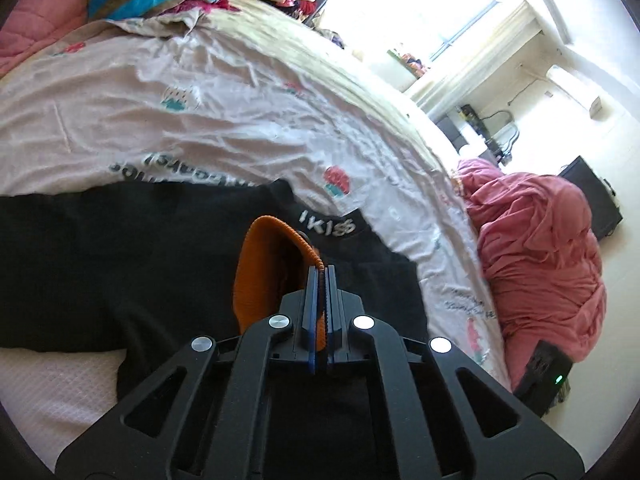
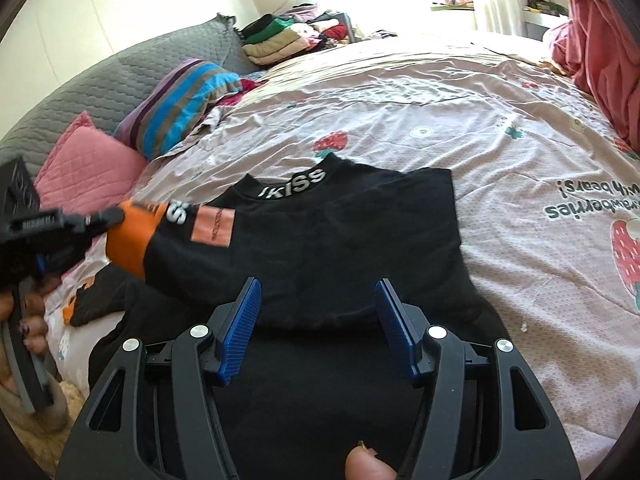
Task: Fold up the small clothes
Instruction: 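Lay the sleeve across the shirt body with the left tool and release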
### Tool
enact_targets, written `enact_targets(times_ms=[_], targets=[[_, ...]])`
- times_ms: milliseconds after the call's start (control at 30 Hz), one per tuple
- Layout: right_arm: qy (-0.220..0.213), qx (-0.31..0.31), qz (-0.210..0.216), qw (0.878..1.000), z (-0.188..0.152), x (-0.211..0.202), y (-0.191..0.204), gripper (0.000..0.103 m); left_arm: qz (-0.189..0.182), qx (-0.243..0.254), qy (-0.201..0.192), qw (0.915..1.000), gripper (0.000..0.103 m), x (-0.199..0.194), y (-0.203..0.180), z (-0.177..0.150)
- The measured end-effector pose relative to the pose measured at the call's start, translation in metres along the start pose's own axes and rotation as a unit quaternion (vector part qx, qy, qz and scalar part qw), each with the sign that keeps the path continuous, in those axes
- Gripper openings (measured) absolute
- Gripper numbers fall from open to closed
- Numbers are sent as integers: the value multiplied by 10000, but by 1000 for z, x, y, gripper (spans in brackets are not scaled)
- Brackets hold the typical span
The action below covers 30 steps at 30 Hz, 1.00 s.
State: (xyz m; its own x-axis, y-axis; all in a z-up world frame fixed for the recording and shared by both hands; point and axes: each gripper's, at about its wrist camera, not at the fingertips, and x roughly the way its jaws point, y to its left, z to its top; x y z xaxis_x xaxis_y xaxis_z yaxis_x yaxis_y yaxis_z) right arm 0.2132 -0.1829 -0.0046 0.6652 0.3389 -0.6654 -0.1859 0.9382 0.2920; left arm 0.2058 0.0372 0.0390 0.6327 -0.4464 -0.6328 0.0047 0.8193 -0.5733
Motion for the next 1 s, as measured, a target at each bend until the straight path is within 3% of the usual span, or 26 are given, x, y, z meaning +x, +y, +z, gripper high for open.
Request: enact_targets(times_ms=[367,733,867,1000], targets=[[-113,195,-293,9993,13,2,-14,58,308,-296,57,9991,0,-2,41,-12],[-23,-138,-239,9996,16,14,2,58,753,-34,-97,9971,0,-9,37,-22],[162,-268,-274,9991,14,27,7,58,785,146,80,9968,0,6,24,-26],[456,-395,-461,9971,8,44,8,59,1109,407,449,9920,11,32,17,-39]])
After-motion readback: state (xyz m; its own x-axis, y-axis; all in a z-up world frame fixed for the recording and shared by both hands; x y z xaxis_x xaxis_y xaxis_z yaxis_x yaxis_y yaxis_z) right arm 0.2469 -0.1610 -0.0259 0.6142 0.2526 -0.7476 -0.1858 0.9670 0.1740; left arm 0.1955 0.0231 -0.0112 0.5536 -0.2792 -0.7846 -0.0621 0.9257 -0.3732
